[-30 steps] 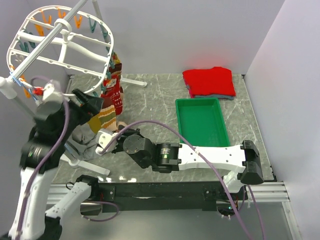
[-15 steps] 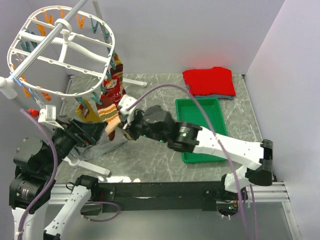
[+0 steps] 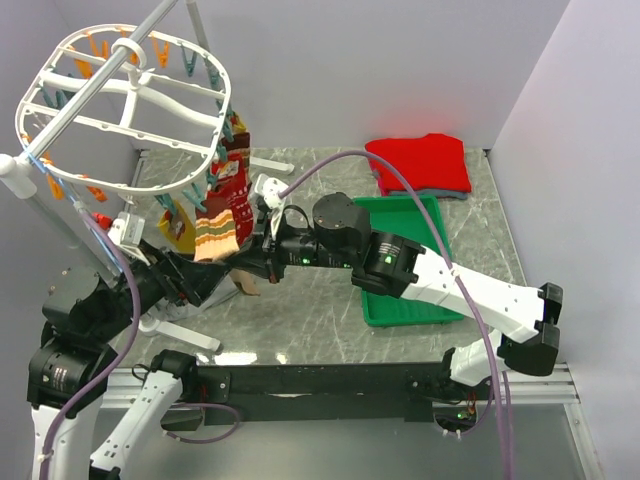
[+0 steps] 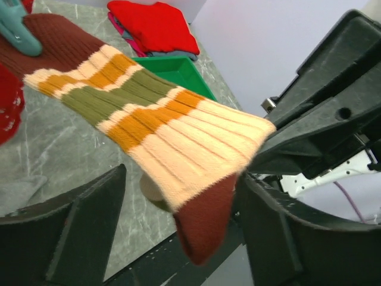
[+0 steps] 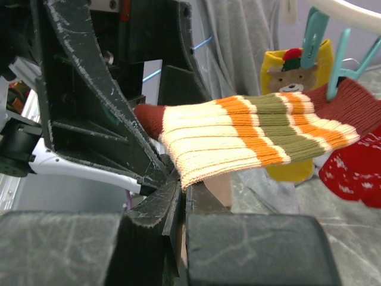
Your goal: Remove the socks clipped to the hanger
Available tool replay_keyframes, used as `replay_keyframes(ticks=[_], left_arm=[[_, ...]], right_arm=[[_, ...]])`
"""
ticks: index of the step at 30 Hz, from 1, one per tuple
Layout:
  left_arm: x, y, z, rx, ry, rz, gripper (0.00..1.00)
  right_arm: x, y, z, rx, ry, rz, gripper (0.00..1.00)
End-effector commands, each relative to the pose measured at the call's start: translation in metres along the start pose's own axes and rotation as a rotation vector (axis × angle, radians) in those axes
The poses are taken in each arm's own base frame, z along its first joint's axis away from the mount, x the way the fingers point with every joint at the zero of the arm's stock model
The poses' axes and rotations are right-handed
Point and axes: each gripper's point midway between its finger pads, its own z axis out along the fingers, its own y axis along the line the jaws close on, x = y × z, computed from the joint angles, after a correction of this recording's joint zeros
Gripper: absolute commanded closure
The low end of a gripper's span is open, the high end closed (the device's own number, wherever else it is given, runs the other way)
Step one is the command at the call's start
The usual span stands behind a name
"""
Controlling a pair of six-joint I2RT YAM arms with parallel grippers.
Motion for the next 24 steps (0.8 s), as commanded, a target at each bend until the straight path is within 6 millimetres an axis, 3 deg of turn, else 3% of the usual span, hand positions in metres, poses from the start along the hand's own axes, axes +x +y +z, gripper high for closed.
replay_keyframes(ticks=[1,3,4,6,7,8,10,11,13,18,20,24], left_arm=[[-0.010,-0.009,-0.004,0.033,-0.032,0.047,0.37],[-0.015,-0.019,-0.008,0.075,-0.063,0.053,0.53],[-0.016,-0.021,-0.010,0.083,-0.072,0.055,0.66],[-0.021,-0.020,-0.014,0.054,-0.093,0.056,0.81],[-0.024,-0.021,-0.018,0.045,-0.102,0.061,0.95],[-0.024,-0.019,-0.018,0.029,-0.099,0.060,0.99],[-0.021,-0.013,-0.020,-0.009,-0.074,0.061,0.99],[-0.019,-0.012,-0.021,-0.016,-0.067,0.063,0.99],[-0.015,-0.008,-0.022,-0.032,-0.054,0.073,0.99],[-0.006,-0.001,-0.025,-0.055,-0.024,0.085,0.99],[-0.002,0.002,-0.026,-0.067,-0.009,0.085,0.99],[0.005,0.006,-0.025,-0.072,0.011,0.089,0.99]], right_arm=[[-0.020,0.024,-0.001,-0.114,-0.035,0.007,1.00],[-0.018,0.024,0.000,-0.117,-0.029,0.009,1.00],[-0.016,0.022,0.002,-0.113,-0.020,0.005,1.00],[-0.015,0.018,0.004,-0.095,-0.014,-0.003,0.91],[-0.016,0.012,0.005,-0.063,-0.012,-0.017,0.86],[-0.018,0.006,0.005,-0.042,-0.014,-0.022,0.75],[-0.025,-0.003,0.004,-0.017,-0.028,-0.039,0.63],[-0.028,-0.008,0.004,0.000,-0.038,-0.046,0.49],[-0.036,-0.023,0.007,0.036,-0.065,-0.063,0.33],[-0.048,-0.043,0.019,0.052,-0.059,-0.070,0.27],[-0.052,-0.049,0.026,0.055,-0.054,-0.064,0.17],[-0.051,-0.062,0.045,0.054,-0.024,-0.043,0.16]])
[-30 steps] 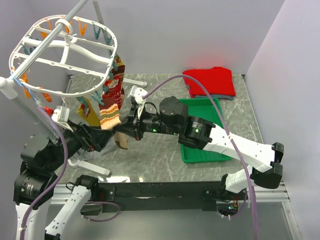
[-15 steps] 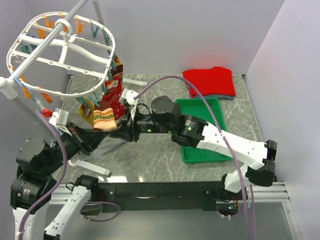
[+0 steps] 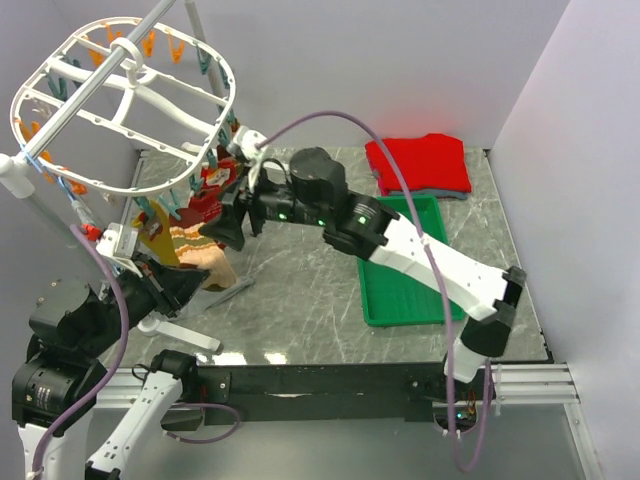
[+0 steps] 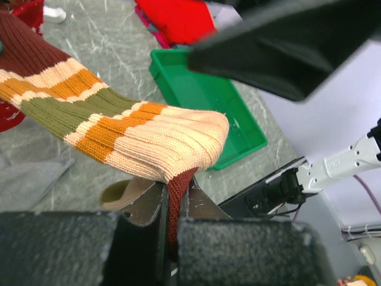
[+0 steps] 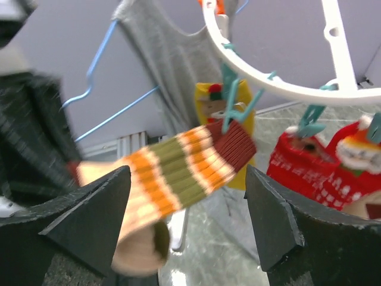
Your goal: Remove the socks clipped to the hanger
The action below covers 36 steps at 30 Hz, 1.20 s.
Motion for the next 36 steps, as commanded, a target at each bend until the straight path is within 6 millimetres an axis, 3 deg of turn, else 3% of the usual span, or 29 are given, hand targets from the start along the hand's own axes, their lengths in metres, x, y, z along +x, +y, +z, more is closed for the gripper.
replay_keyframes(ticks=[1,12,21,29,36], left_arm=[[0.003,0.003,-0.003,-0.009,0.002,0.033,0.99],[0.028,0.011,-0.001,-0.004,0.060,0.004,0.99],[0.033,0.008,-0.003,0.013,0.071,-0.004,0.99],[0.041,0.002,-0.005,0.059,0.098,-0.006,0.99],[0.041,-0.002,-0.005,0.081,0.099,-0.007,0.99]], right_arm=[[-0.006,-0.011,0.018,-0.008,0.026,0.014,0.16],[0.021,-0.046,0.069,-0.030,0.050,0.130,0.06],[0.015,-0.059,0.099,-0.042,-0.033,0.135,0.00],[0.004,-0.060,0.107,-0.054,-0.122,0.143,0.02],[-0.004,-0.057,0.110,-0.062,-0.153,0.135,0.12]])
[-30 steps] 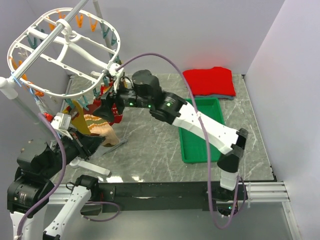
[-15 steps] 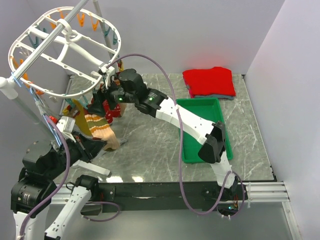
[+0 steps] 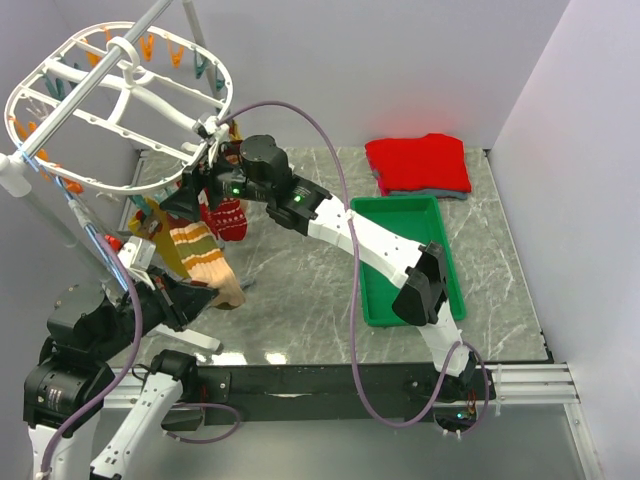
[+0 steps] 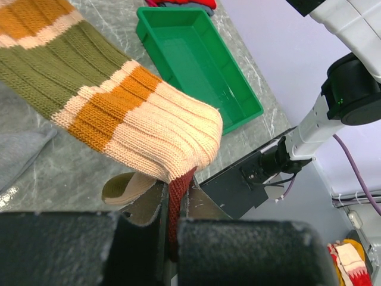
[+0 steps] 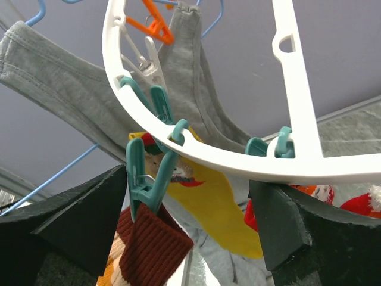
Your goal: Remove the socks clipped to the hanger
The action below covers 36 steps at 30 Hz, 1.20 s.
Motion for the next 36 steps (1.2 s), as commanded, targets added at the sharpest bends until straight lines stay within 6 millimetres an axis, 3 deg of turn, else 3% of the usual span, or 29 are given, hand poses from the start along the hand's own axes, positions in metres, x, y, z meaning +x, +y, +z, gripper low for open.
replay_keyframes(ticks=[1,14,18,23,32,33,36], left_arm=[[-0.002,-0.009,-0.002,0.050,-0.015,0.018,0.99],[0.003,-0.008,0.002,0.064,0.005,0.005,0.99],[0.005,-0.008,0.003,0.071,0.011,0.001,0.99],[0.008,-0.009,0.004,0.079,0.017,-0.009,0.99],[0.010,-0.008,0.007,0.087,0.032,-0.013,0.99],[0.010,-0.008,0.007,0.086,0.033,-0.012,0.99],[0.011,-0.008,0.007,0.085,0.032,-0.012,0.99]], right_arm=[[-0.028,0.014,0.001,-0.032,-0.085,-0.042,0.12],[-0.010,0.031,-0.001,0.057,-0.015,-0.146,0.06],[-0.011,0.026,0.002,0.127,-0.024,-0.151,0.05],[-0.021,0.006,0.004,0.241,-0.063,-0.145,0.11],[-0.026,-0.002,0.004,0.284,-0.086,-0.152,0.34],[-0.027,-0.003,0.003,0.290,-0.087,-0.152,0.44],[-0.029,-0.001,0.002,0.287,-0.093,-0.156,0.58]])
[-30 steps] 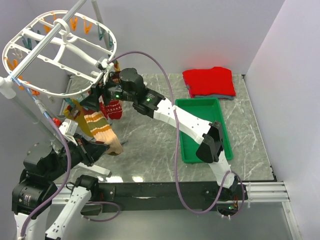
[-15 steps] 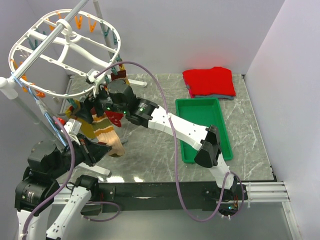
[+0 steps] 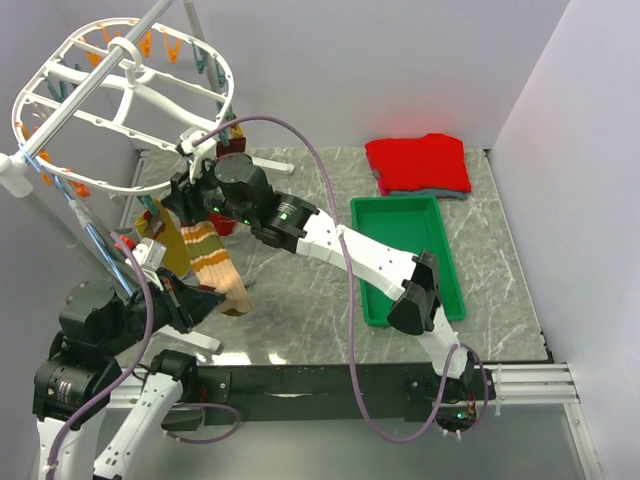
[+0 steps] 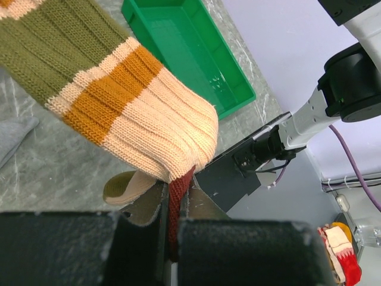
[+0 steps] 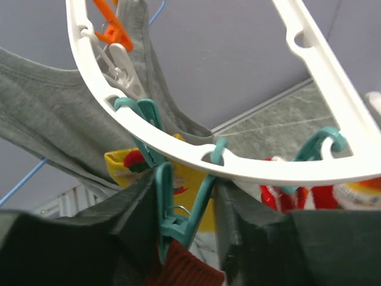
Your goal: Remove the socks clipped to the hanger
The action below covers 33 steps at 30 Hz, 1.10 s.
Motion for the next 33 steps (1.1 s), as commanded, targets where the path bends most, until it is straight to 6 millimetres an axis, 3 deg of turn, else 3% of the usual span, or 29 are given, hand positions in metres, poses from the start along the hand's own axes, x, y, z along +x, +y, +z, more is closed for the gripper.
replay_keyframes(ticks=[1,5,10,12,13,15,16,18,19,21,22,24,25,27,28,33], left_arm=[[-0.006,-0.008,0.000,0.040,-0.025,0.019,0.99],[-0.007,-0.006,0.000,0.026,-0.028,0.019,0.99],[-0.005,-0.006,0.000,0.035,-0.028,0.014,0.99],[-0.008,-0.007,0.001,0.036,-0.039,0.011,0.99],[-0.010,-0.008,0.001,0.037,-0.046,0.011,0.99],[-0.016,-0.011,0.001,0.044,-0.063,0.009,0.99],[-0.018,-0.012,0.000,0.048,-0.072,0.013,0.99],[-0.021,-0.013,0.000,0.047,-0.080,0.017,0.99],[-0.022,-0.013,0.001,0.048,-0.081,0.018,0.99],[-0.022,-0.012,0.001,0.045,-0.083,0.022,0.99],[-0.023,-0.011,0.002,0.040,-0.082,0.023,0.99],[-0.024,-0.009,0.003,0.032,-0.082,0.031,0.99],[-0.024,-0.008,0.003,0.024,-0.083,0.031,0.99],[-0.025,-0.006,0.004,0.018,-0.080,0.034,0.99],[-0.026,-0.006,0.005,0.020,-0.083,0.039,0.99],[-0.025,-0.002,0.009,0.009,-0.067,0.043,0.99]], right_arm=[[-0.038,-0.001,-0.008,0.019,-0.096,-0.013,0.65],[-0.042,-0.003,-0.012,0.025,-0.097,-0.008,1.00],[-0.038,-0.001,-0.016,0.017,-0.074,-0.012,1.00],[-0.033,-0.001,-0.019,0.017,-0.051,-0.010,0.79],[-0.032,-0.001,-0.023,0.017,-0.041,-0.013,0.55],[-0.018,-0.003,-0.028,0.019,0.002,-0.010,0.41],[-0.027,0.000,-0.038,0.017,-0.010,-0.009,0.27],[-0.016,-0.001,-0.046,0.015,0.031,-0.003,0.20],[-0.023,0.001,-0.056,0.014,0.030,0.000,0.18],[-0.010,-0.003,-0.066,0.041,0.090,0.005,0.14],[-0.015,-0.003,-0.077,0.049,0.090,0.003,0.08],[0.001,-0.007,-0.089,0.065,0.141,0.002,0.05],[-0.010,-0.005,-0.103,0.056,0.123,-0.002,0.01],[0.004,-0.004,-0.116,0.044,0.161,-0.006,0.00],[-0.007,0.000,-0.130,0.035,0.138,-0.008,0.00],[0.003,0.019,-0.174,-0.082,0.179,-0.029,0.00]])
